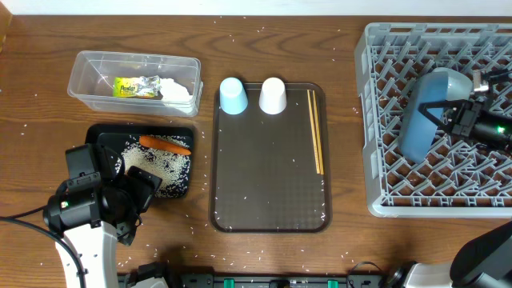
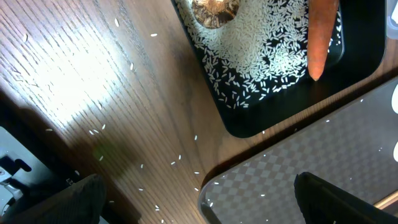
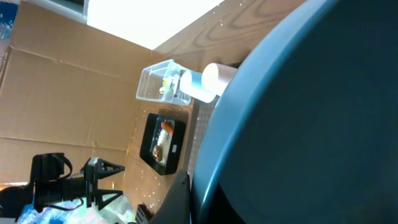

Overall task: Sort waste into correct bins and load items into the dishwasher rack
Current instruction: 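Carry the teal plate right and lower it into the dish rack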

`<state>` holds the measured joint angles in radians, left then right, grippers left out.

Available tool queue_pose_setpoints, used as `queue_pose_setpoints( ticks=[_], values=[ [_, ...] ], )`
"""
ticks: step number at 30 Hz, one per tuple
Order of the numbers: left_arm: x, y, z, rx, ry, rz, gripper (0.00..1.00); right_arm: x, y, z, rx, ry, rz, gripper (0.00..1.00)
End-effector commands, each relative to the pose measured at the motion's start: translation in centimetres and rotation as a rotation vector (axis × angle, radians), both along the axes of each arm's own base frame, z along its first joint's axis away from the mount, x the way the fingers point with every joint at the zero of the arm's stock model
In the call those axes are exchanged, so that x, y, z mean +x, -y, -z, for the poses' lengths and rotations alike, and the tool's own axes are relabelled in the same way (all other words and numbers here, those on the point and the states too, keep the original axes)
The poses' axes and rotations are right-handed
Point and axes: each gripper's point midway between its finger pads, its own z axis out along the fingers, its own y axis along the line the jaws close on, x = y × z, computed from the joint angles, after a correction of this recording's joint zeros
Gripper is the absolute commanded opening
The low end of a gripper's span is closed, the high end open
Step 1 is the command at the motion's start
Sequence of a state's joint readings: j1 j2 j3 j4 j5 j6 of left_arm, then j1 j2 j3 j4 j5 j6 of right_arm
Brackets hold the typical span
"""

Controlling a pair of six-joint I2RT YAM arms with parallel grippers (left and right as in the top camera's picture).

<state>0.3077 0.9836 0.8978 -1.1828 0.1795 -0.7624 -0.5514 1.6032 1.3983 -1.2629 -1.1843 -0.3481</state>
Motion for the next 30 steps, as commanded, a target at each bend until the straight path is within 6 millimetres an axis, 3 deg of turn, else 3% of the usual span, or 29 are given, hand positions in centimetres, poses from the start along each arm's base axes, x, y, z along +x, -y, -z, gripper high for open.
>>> queue_pose_setpoints(
  ticks=[1,5,15,30],
  values=[
    [-0.2,-0.3,-0.1,0.014,-0.002,-0.003,0.98,-0.1,0.0,-1.1,0.036,0.056,0.002,0.01],
    [-0.2,-0.3,-0.1,0.014,-0.002,-0.003,0.98,0.3,-0.3,-2.2,0.073,0.118,-0.013,0.01],
    [-0.2,-0.3,-0.1,0.014,-0.002,-0.003,0.98,0.7,-2.6,-2.6,0.057,0.188,-0.099,0.01],
    [-0.2,-0.3,-0.1,0.014,-0.002,-0.003,0.98,1.1,-1.0,1.2,-0.124,0.022,-0.039,0.01]
  ],
)
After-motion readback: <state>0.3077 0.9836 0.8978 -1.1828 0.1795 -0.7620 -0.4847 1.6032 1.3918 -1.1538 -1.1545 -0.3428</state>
